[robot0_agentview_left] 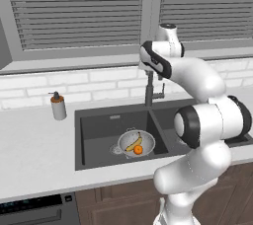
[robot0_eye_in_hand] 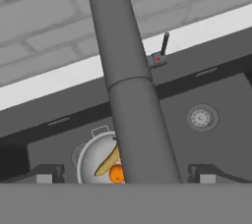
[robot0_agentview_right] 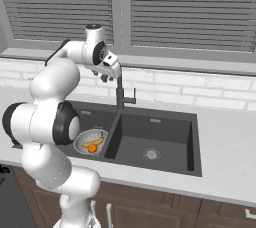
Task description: Put the colander in the sink, put the tangerine, banana in the colander, and turn on the sink faucet and pour water over the colander.
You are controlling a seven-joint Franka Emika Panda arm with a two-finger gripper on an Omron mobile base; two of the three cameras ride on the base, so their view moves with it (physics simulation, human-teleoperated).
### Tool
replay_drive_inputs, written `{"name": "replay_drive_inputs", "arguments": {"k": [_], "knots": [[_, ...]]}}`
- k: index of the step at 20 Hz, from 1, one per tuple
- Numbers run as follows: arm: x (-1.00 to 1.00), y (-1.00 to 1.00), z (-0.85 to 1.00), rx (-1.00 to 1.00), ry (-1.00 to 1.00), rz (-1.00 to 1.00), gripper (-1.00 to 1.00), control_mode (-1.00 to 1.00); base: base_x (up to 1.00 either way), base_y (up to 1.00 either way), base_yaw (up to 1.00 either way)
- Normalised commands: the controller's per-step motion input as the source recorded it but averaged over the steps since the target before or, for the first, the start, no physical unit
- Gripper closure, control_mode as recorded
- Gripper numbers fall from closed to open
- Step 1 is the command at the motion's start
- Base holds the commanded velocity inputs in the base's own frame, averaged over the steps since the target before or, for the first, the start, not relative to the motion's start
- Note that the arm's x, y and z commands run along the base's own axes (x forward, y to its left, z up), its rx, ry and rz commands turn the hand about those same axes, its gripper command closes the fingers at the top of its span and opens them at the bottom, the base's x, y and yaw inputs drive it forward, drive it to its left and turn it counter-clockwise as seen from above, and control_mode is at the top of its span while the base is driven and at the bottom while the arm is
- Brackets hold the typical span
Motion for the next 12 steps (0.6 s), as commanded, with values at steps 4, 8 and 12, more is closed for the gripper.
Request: {"name": "replay_drive_inputs", "arguments": {"k": [4,8,12], "knots": [[0.32,0.44,-0.21,0.00,0.04,-0.10,-1.00,-1.00,0.00,0.00,0.00],[0.38,0.31,-0.15,0.00,0.05,-0.10,-1.00,-1.00,0.00,0.00,0.00],[0.47,0.14,-0.14,0.00,0.07,-0.11,-1.00,-1.00,0.00,0.00,0.00]]}}
